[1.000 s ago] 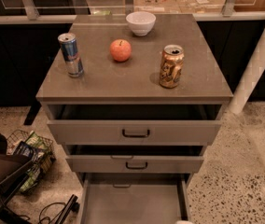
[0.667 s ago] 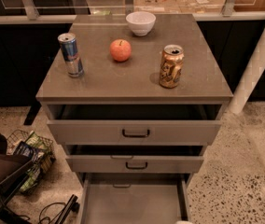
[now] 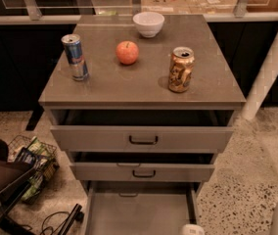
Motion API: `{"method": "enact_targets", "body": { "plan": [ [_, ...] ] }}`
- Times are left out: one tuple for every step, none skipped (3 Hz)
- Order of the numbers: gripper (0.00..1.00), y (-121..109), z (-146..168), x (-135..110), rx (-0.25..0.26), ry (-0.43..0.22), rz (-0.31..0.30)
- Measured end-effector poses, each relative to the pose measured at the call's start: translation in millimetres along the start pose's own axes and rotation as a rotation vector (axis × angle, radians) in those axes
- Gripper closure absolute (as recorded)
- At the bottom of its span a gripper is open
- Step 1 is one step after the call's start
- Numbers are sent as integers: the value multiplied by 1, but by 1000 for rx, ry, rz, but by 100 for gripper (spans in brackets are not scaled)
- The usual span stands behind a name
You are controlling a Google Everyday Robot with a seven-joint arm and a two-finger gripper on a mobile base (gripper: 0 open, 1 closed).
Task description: Close bottom drawer
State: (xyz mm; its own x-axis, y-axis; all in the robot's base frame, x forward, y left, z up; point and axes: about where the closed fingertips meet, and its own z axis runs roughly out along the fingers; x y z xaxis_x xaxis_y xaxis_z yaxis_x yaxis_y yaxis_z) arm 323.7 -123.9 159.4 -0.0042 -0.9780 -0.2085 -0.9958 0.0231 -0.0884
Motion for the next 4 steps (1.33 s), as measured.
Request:
{"method": "enact_targets", "body": {
  "plan": [
    [100,0,0,0,0,0,0],
    [100,-15,4,-1,-3,-6,-13],
    [100,-15,2,-1,-3,-6,-13],
    [100,-34,5,-2,-2,-11,-32]
  ]
}}
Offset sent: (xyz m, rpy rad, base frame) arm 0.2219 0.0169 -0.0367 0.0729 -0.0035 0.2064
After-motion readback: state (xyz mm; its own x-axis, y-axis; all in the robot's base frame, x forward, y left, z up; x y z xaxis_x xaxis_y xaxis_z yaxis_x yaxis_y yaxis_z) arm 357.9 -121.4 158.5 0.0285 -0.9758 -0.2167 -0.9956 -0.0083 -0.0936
